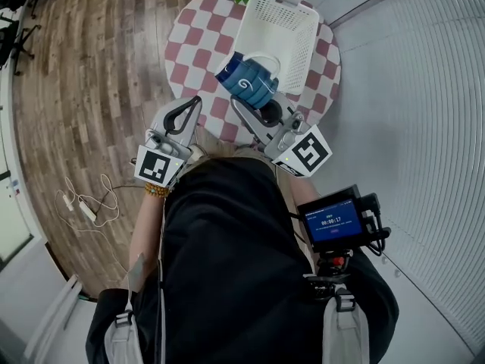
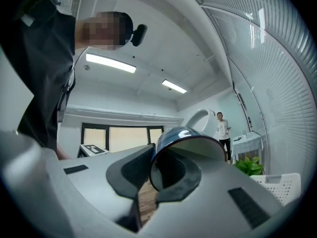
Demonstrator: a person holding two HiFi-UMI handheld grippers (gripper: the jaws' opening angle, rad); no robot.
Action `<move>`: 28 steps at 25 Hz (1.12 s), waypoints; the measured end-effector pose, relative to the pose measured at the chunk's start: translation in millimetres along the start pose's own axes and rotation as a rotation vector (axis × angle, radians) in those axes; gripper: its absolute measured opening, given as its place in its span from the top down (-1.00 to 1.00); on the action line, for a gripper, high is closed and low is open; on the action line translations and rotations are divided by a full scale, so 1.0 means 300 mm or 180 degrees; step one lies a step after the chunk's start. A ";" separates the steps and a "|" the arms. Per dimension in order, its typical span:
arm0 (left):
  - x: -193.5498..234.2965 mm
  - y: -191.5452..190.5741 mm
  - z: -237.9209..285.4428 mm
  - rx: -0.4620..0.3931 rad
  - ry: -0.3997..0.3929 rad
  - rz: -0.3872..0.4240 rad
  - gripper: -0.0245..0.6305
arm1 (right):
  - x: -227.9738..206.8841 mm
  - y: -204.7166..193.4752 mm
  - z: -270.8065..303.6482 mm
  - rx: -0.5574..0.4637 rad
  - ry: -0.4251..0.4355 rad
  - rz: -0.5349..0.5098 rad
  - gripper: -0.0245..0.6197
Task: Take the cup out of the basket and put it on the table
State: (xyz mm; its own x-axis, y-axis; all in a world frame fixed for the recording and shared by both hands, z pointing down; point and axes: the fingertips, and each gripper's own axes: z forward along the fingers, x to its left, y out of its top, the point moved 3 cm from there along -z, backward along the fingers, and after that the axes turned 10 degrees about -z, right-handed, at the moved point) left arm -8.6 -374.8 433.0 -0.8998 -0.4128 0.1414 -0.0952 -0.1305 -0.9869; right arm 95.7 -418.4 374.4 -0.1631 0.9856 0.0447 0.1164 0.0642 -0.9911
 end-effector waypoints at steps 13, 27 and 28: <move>-0.028 0.015 -0.050 0.0048 -0.0104 -0.0019 0.91 | 0.100 -0.006 -0.007 -0.0014 -0.0018 -0.0190 0.82; -0.007 0.028 -0.091 -0.0010 -0.0099 -0.0052 0.91 | 0.128 -0.056 0.025 0.0060 0.0020 -0.0227 0.82; -0.004 0.029 -0.095 -0.0020 -0.0086 -0.0085 0.91 | 0.130 -0.057 0.028 0.0067 0.0032 -0.0249 0.82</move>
State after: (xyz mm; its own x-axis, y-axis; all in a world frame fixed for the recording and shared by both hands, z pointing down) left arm -20.3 -349.8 421.9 -0.8851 -0.4333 0.1697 -0.1218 -0.1361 -0.9832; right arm 79.0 -382.4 392.1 -0.1612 0.9792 0.1233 0.0830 0.1380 -0.9870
